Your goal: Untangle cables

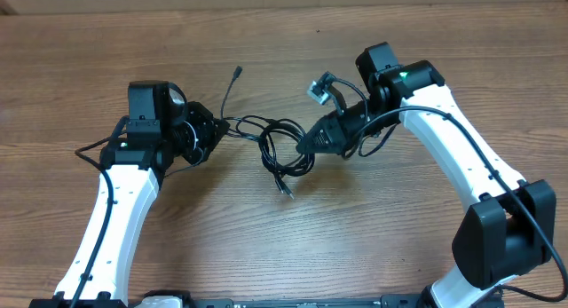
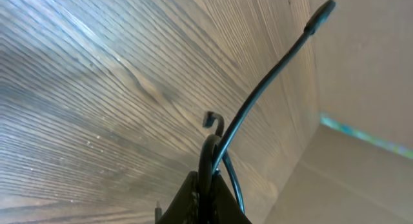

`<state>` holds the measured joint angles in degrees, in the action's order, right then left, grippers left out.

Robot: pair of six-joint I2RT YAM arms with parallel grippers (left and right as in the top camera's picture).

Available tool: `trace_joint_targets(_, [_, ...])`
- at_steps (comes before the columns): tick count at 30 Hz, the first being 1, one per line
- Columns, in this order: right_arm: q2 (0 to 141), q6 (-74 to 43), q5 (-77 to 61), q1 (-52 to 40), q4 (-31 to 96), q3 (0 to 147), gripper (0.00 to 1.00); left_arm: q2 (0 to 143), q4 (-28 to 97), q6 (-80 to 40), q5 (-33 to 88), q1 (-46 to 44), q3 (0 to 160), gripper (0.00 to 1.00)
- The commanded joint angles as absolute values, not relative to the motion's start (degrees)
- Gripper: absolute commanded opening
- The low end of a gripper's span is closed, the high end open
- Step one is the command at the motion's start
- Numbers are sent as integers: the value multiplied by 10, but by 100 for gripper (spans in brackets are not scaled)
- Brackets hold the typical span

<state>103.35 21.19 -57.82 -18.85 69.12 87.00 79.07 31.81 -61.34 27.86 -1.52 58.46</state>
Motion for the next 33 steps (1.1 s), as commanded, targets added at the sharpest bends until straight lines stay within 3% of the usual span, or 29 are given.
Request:
trace_joint_targets(1, [1019,79,-562,-183,672,884,4,781,315,-576,214,-12,596,4])
trace_joint_targets(4, [1019,20,-562,-183,650,884,4,781,315,-515,242,-17,596,4])
trace_joint_targets(7, [1019,2,-562,-183,644,884,4,781,316,-457,281,-24,596,23])
trace_joint_targets(11, [1019,-17,-562,-183,645,884,4,781,329,-424,290,-34,596,25])
trace_joint_targets(12, [1019,-18,-562,-183,645,884,4,781,332,-424,290,-36,595,30])
trace_joint_targets(15, [1019,-18,-562,-183,646,884,4,781,333,-424,290,-40,593,54])
trace_joint_targets(20, [1019,-17,-562,-183,648,884,4,784,342,-429,291,-46,593,70])
trace_joint_targets(26, [1019,-15,-562,-183,643,884,4,785,327,-422,291,-57,593,72])
trace_joint_targets(31, [1019,-15,-562,-183,649,884,4,785,265,-329,306,-65,593,88])
trace_joint_targets(33, [1019,-15,-562,-183,650,884,4,785,259,-316,305,-66,593,88])
